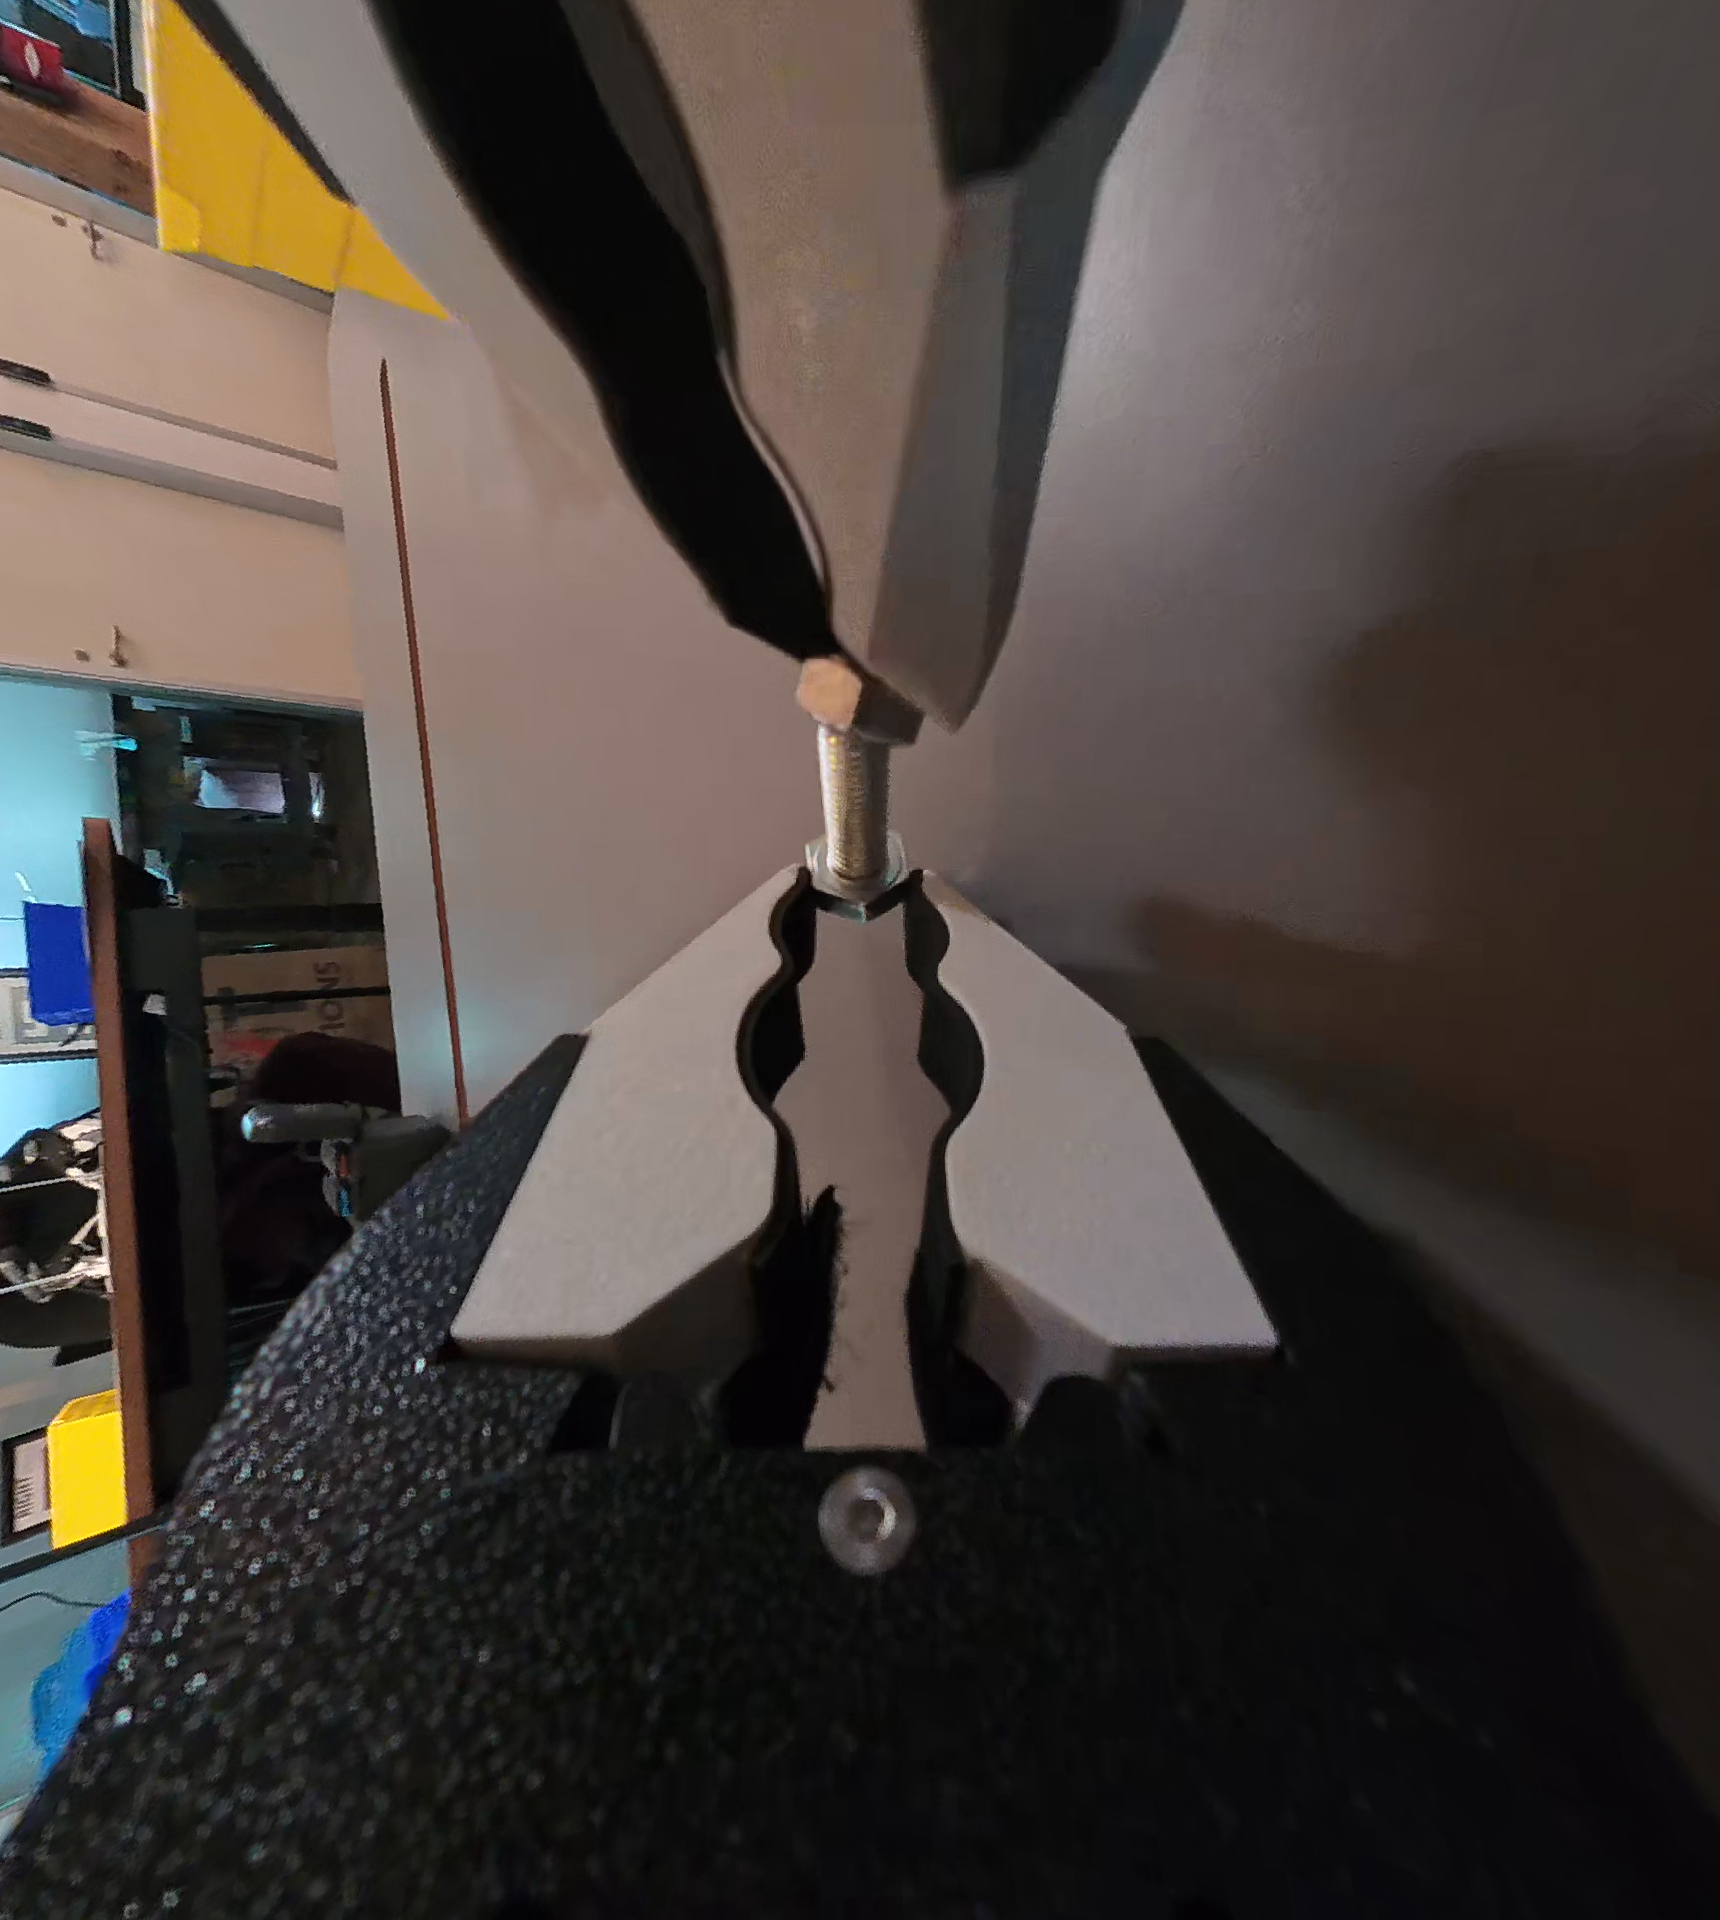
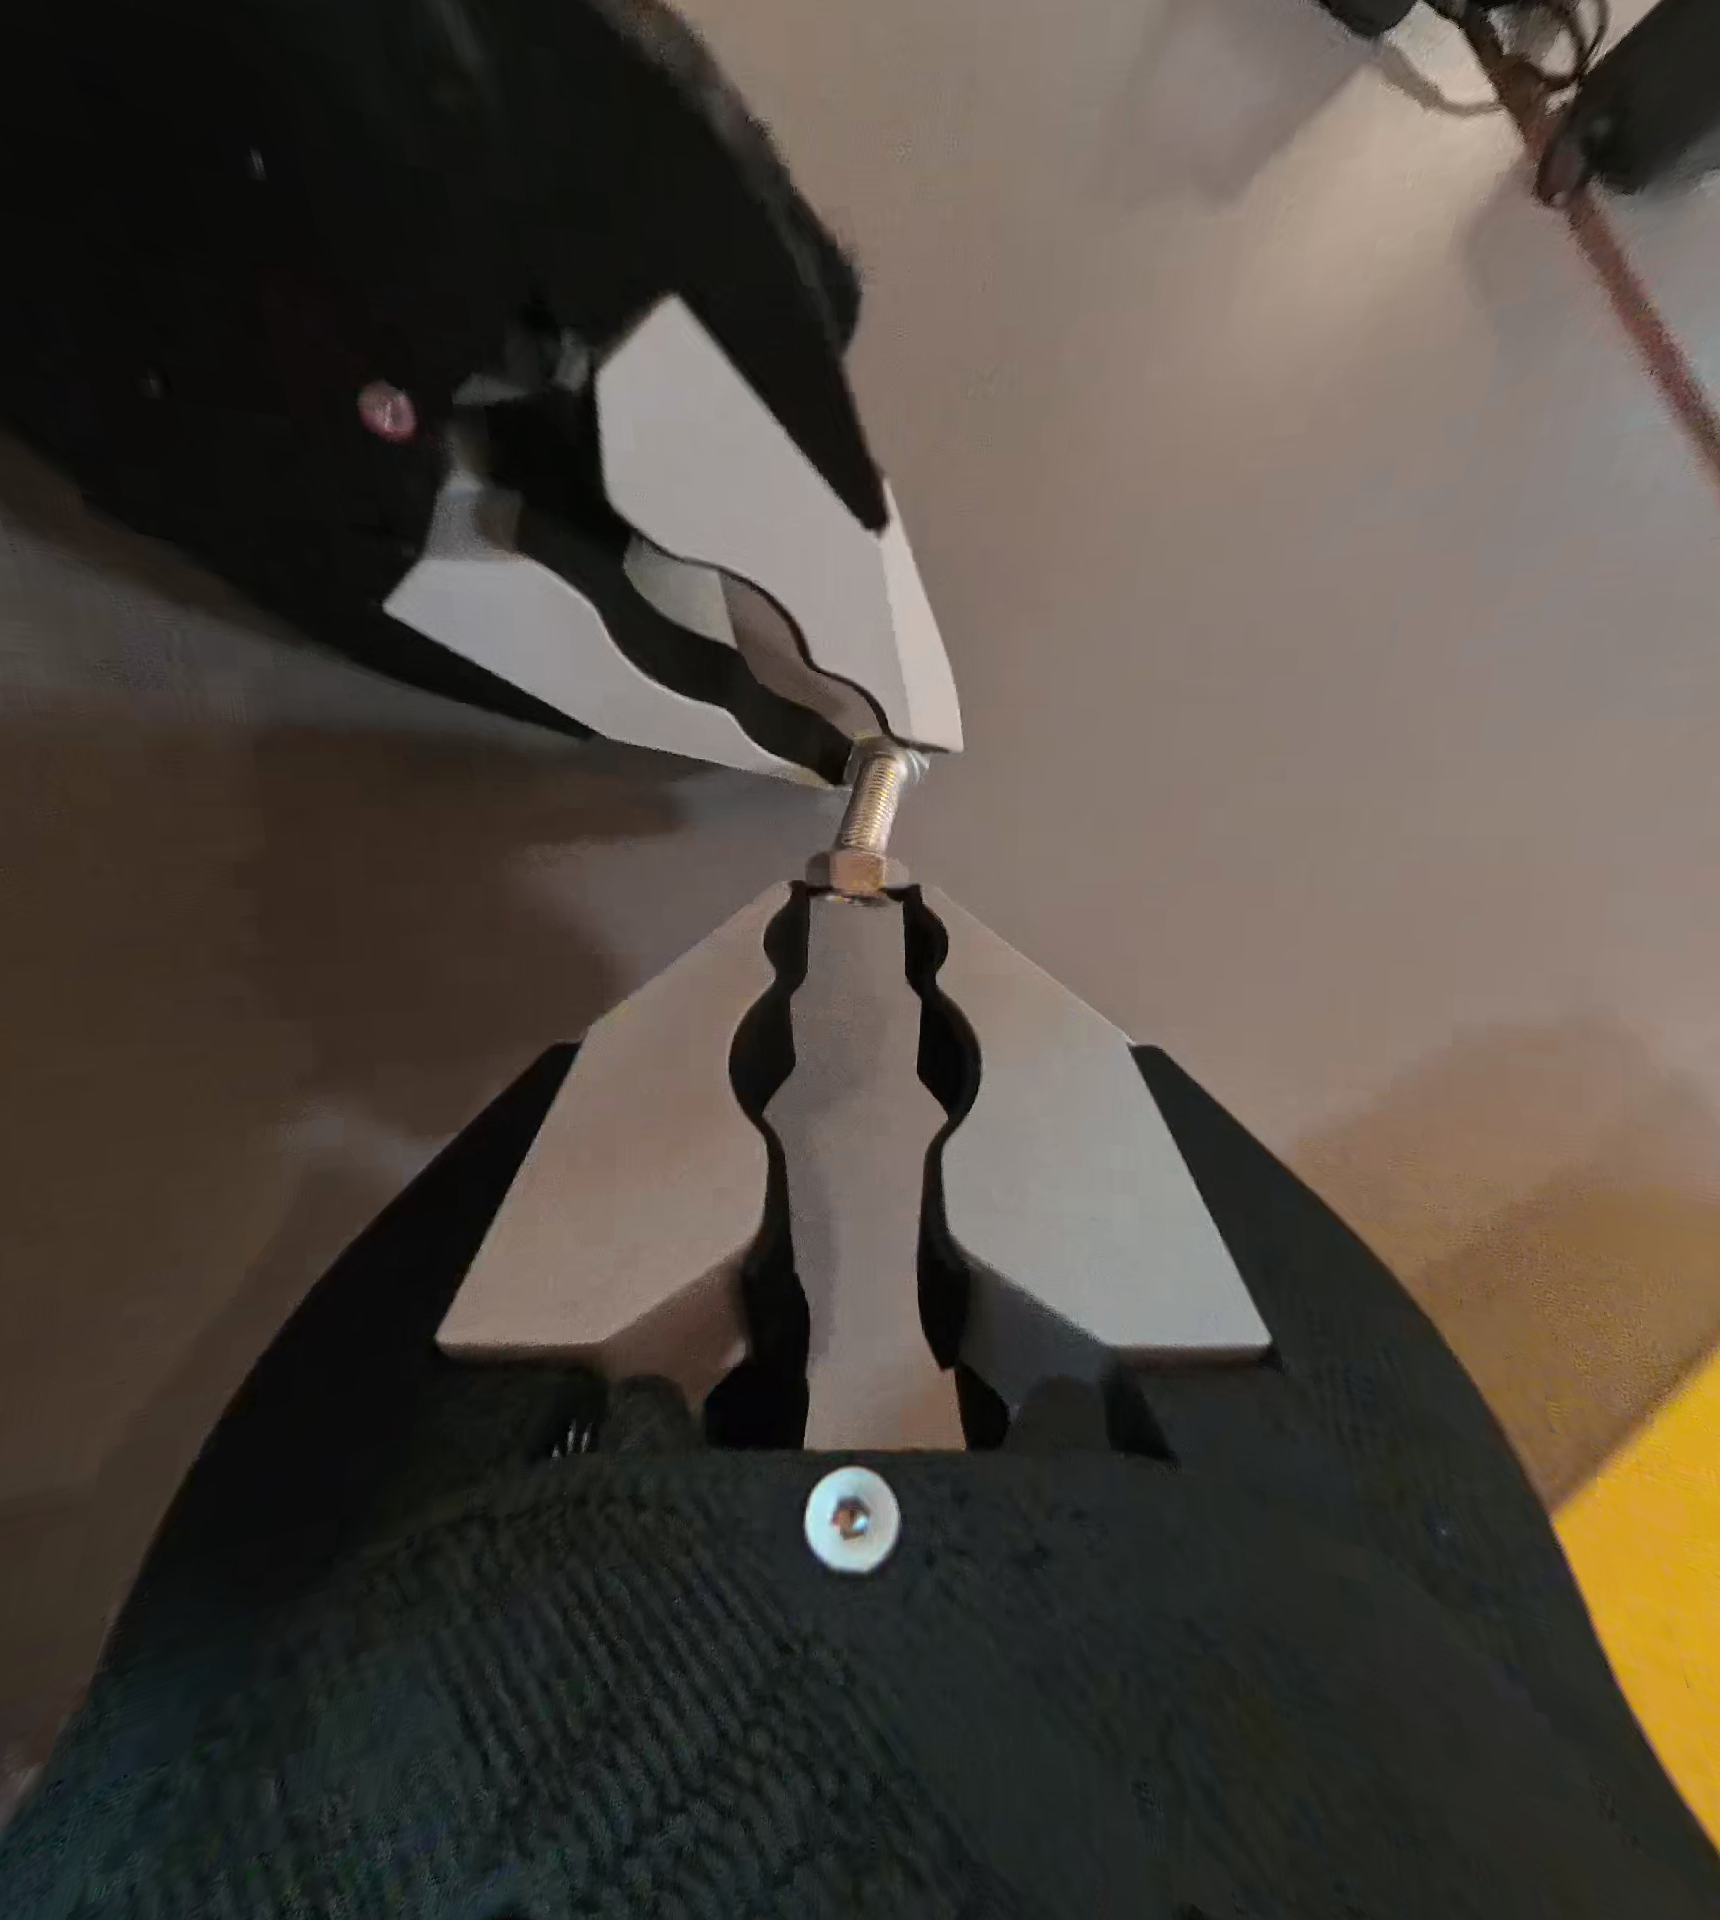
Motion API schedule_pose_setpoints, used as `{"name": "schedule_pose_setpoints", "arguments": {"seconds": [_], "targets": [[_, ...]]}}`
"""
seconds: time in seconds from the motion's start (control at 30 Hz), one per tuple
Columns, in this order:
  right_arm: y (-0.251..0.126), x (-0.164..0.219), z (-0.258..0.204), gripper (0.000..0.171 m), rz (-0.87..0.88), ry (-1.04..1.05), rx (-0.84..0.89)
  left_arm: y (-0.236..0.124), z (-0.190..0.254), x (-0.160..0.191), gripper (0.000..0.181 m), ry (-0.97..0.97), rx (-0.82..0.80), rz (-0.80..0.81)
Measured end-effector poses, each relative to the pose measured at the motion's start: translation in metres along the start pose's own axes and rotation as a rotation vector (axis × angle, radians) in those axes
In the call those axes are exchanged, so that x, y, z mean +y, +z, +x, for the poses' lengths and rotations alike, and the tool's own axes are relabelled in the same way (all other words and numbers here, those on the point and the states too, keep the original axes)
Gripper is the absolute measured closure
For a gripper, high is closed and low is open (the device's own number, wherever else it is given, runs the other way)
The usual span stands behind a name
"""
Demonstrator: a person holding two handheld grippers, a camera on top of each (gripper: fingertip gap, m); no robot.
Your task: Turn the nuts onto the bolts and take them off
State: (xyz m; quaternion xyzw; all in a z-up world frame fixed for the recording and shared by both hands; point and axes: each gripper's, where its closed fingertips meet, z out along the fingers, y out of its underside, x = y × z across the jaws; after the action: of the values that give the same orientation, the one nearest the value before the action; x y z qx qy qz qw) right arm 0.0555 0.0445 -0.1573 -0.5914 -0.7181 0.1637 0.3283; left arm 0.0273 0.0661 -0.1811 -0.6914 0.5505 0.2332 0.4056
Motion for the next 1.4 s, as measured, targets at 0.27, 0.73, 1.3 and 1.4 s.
{"name": "schedule_pose_setpoints", "arguments": {"seconds": [0.27, 0.73, 1.3, 1.4], "targets": [[0.000, -0.005, 0.009, 0.154, 0.153, 0.074, 0.028, -0.001, -0.009, 0.004, 0.166, -0.150, 0.005, 0.050], [0.012, 0.002, 0.025, 0.154, 0.203, 0.239, -0.068, -0.027, -0.058, 0.012, 0.166, -0.950, 0.128, 0.470], [0.015, 0.033, 0.015, 0.145, 0.083, 0.181, -0.154, -0.024, -0.051, 0.006, 0.166, -0.956, 0.198, 0.490], [0.016, 0.033, 0.016, 0.148, 0.087, 0.165, -0.142, -0.024, -0.049, 0.005, 0.166, -0.945, 0.206, 0.485]]}}
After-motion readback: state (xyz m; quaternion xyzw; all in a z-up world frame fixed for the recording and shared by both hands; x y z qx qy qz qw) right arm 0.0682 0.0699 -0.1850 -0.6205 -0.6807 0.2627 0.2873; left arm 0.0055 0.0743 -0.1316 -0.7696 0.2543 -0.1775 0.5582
